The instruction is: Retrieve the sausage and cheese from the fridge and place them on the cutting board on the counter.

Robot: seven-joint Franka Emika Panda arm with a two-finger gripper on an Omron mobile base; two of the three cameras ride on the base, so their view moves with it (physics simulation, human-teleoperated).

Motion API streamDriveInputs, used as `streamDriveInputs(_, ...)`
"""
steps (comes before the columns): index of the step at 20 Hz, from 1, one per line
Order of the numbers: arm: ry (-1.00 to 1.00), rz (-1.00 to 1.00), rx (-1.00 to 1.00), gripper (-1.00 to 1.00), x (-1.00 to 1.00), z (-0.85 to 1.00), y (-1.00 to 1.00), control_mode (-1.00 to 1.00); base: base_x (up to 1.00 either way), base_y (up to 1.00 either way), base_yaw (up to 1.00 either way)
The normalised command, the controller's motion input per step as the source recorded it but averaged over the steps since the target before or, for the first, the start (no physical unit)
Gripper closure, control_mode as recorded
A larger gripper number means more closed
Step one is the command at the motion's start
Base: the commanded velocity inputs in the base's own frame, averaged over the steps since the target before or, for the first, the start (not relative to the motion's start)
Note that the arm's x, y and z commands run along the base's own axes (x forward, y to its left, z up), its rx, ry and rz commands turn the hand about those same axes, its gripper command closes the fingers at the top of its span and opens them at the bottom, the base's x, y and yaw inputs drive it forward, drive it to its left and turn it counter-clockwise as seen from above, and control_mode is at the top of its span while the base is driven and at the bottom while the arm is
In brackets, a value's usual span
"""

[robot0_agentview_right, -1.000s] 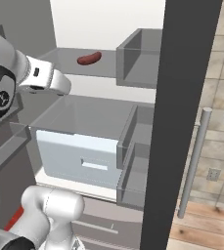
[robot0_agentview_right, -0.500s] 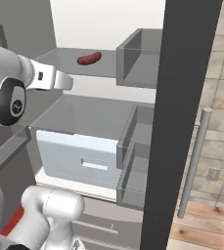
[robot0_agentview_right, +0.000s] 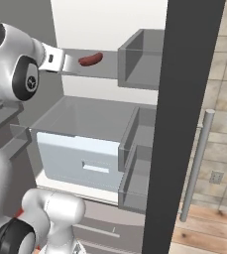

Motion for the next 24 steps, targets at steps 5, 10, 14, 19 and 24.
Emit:
streamDriveInputs(5, 0.0, 0.0, 0.0, -1.0, 0.8, -0.16, 0.1, -1.0, 0.0, 0.0, 0.0)
streamDriveInputs(10, 0.0, 0.0, 0.01, -1.0, 0.67, 0.0, 0.05, -1.0, 0.0, 0.0, 0.0)
streamDriveInputs(14, 0.01, -0.04, 0.04, -1.0, 0.57, 0.0, 0.0, -1.0, 0.0, 0.0, 0.0)
streamDriveInputs(19, 0.03, -0.07, 0.0, -1.0, 0.54, -0.01, 0.02, -1.0, 0.0, 0.0, 0.0)
streamDriveInputs(24, 0.04, -0.07, 0.0, -1.0, 0.5, 0.0, 0.07, -1.0, 0.0, 0.0, 0.0)
